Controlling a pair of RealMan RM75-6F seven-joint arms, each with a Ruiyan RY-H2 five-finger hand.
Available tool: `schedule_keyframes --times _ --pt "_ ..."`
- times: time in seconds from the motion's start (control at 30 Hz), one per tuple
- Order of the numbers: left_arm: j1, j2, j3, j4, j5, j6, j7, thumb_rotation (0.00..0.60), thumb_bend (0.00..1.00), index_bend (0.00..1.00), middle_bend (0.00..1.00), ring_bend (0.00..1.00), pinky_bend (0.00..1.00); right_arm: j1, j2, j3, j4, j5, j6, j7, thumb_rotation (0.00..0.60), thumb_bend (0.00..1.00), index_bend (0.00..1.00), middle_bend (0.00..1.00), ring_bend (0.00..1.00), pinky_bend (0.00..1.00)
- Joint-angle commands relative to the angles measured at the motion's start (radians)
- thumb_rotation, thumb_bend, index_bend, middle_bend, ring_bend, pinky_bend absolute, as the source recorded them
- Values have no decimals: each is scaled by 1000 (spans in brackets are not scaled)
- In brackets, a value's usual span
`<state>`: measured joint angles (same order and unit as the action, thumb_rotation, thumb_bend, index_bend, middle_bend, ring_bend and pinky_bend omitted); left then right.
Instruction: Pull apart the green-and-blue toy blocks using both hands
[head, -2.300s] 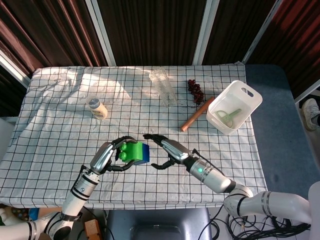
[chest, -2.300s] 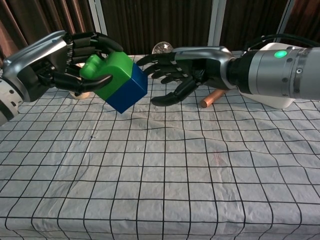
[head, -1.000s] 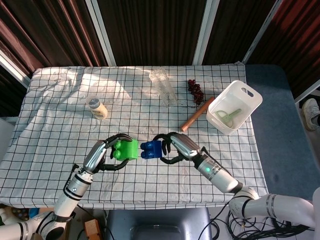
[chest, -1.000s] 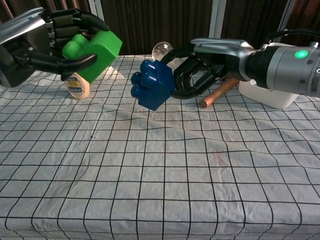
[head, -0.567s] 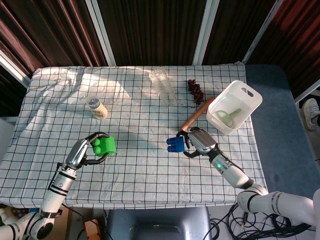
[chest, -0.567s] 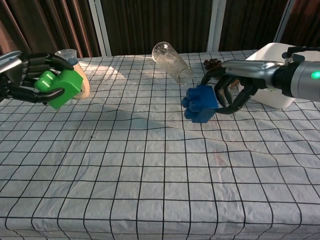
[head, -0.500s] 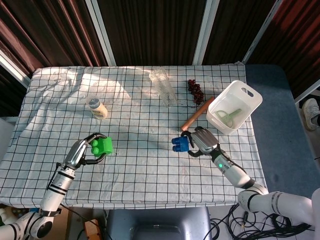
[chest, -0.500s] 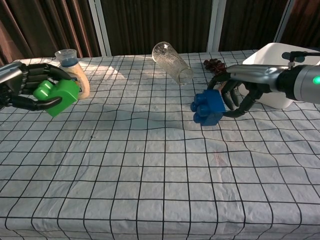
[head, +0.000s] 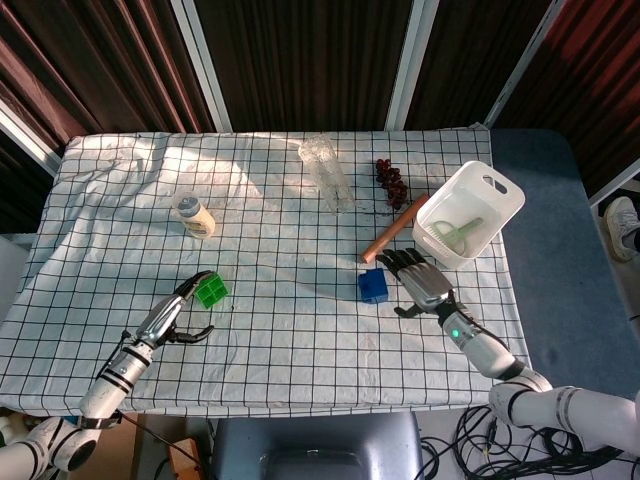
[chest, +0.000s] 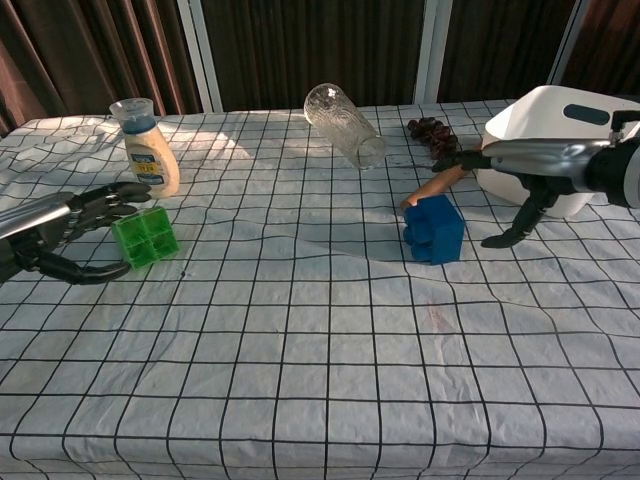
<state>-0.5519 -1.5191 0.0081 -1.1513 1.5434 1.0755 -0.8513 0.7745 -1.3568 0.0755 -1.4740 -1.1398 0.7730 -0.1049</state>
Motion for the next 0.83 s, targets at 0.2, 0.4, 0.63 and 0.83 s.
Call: schedule_keyframes --times 0.2,0.4,0.63,0.83 --pt "119 130 16 -121 46 249 237 600 276 0 0 0 0 -137 221 -39 -199 -173 167 98 600 142 0 0 0 0" --pt "371 299 48 -362 -81 506 808 600 344 0 0 0 0 -419 349 -155 -280 -220 549 -120 600 142 0 0 0 0" --pt "454 270 51 -433 -148 545 1021 600 352 0 0 0 0 -657 240 -182 -96 -269 842 -16 600 142 0 0 0 0" --pt "466 244 14 -430 -150 568 1093 600 354 0 0 0 0 -675 237 -160 -78 -306 848 21 600 142 0 0 0 0"
